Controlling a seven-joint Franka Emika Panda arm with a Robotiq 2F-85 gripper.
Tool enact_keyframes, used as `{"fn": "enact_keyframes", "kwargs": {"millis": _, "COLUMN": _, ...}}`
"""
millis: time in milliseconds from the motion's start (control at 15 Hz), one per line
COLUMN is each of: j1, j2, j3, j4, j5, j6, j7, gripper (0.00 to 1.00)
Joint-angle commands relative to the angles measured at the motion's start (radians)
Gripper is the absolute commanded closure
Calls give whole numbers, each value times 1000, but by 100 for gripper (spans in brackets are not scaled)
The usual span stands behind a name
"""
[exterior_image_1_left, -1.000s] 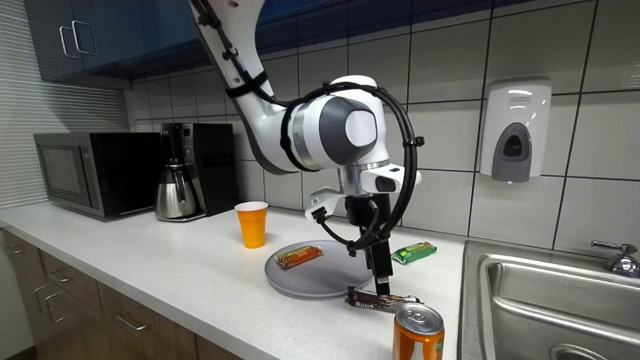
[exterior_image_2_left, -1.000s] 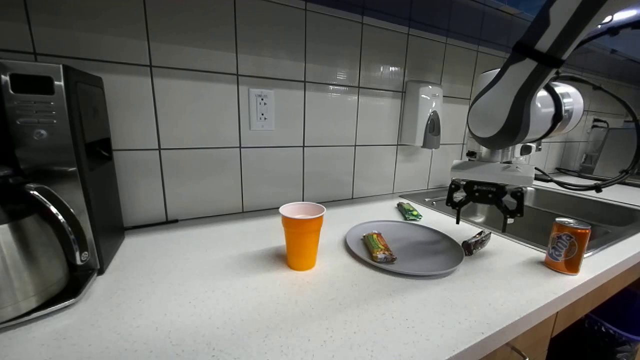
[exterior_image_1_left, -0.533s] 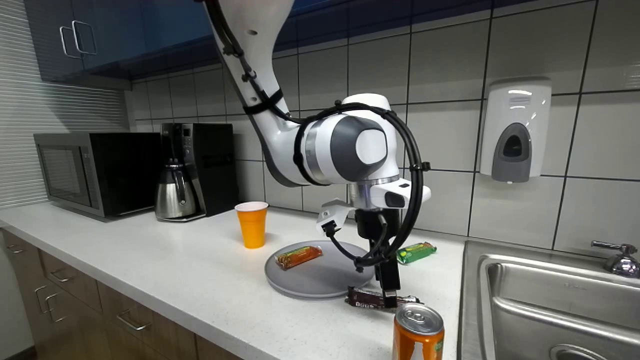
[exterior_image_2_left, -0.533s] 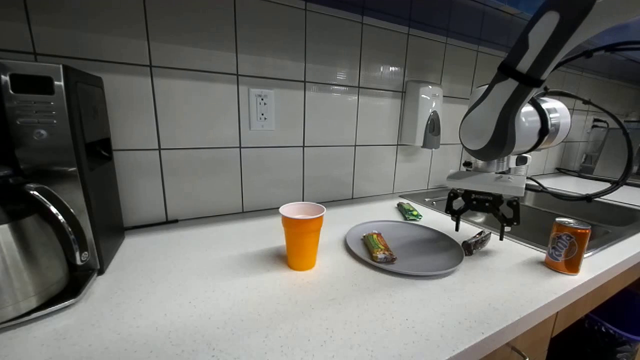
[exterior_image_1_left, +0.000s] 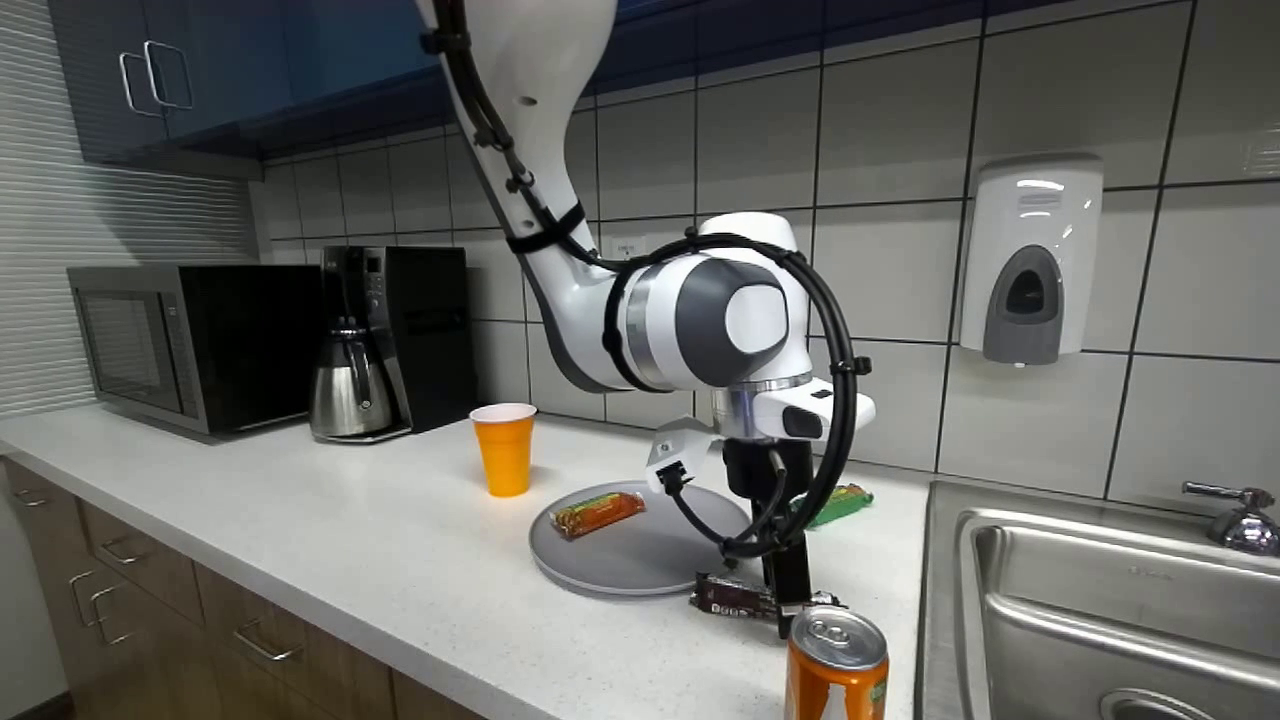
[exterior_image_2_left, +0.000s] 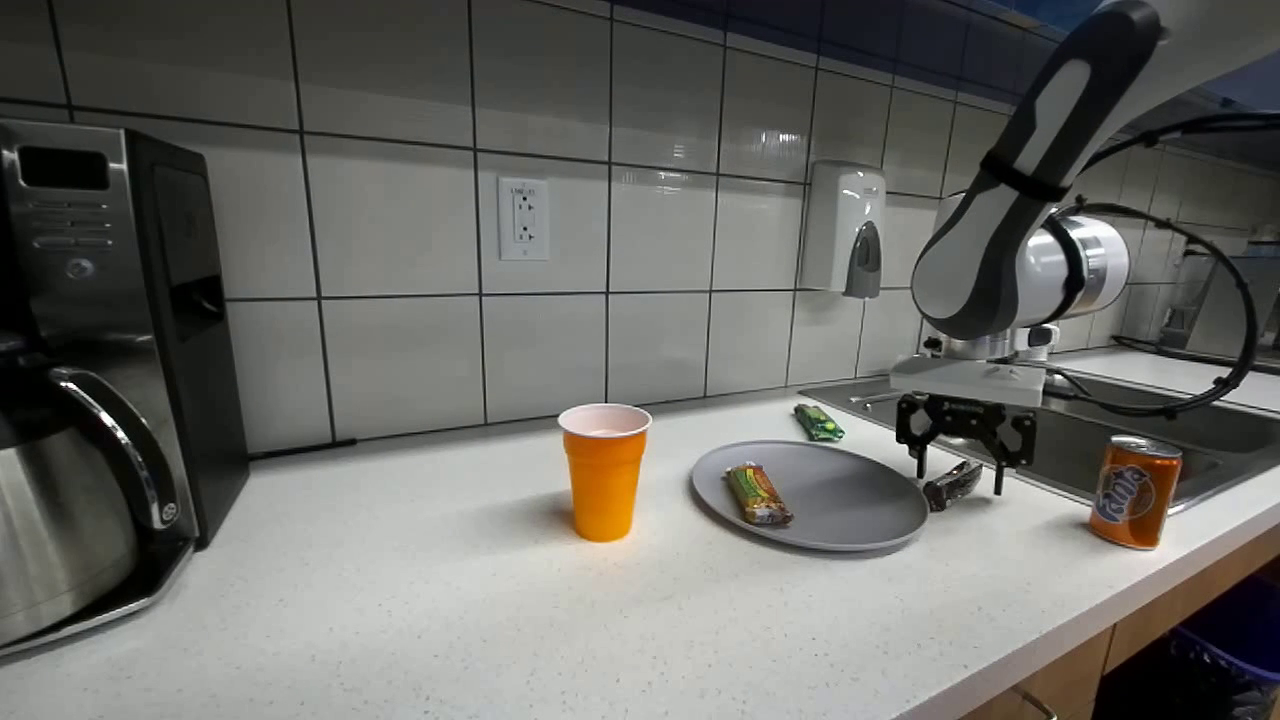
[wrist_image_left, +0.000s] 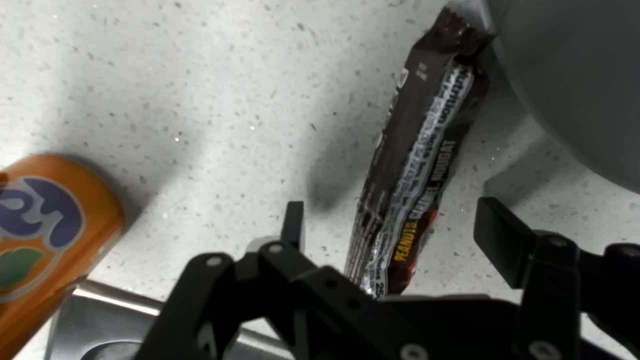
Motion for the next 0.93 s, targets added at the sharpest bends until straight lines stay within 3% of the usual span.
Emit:
{"fn": "enact_keyframes", "kwargs": {"millis": 0, "j1": 12, "j2": 21, "j3": -15, "j4": 32, "j5": 23, "j6": -18, "j7": 5, "gripper": 44}}
{"fn": "enact_keyframes", "kwargs": {"millis": 400, "j1": 21, "j2": 2, "j3": -25, "j4": 22, "j5": 20, "j6": -10, "j7": 7, "gripper": 90}}
{"fn": "enact_keyframes", "kwargs": {"millis": 867, "j1": 82, "j2": -72, "j3": -56, "j4": -30, "j5": -12, "j6": 7, "j7": 37, "gripper": 93}}
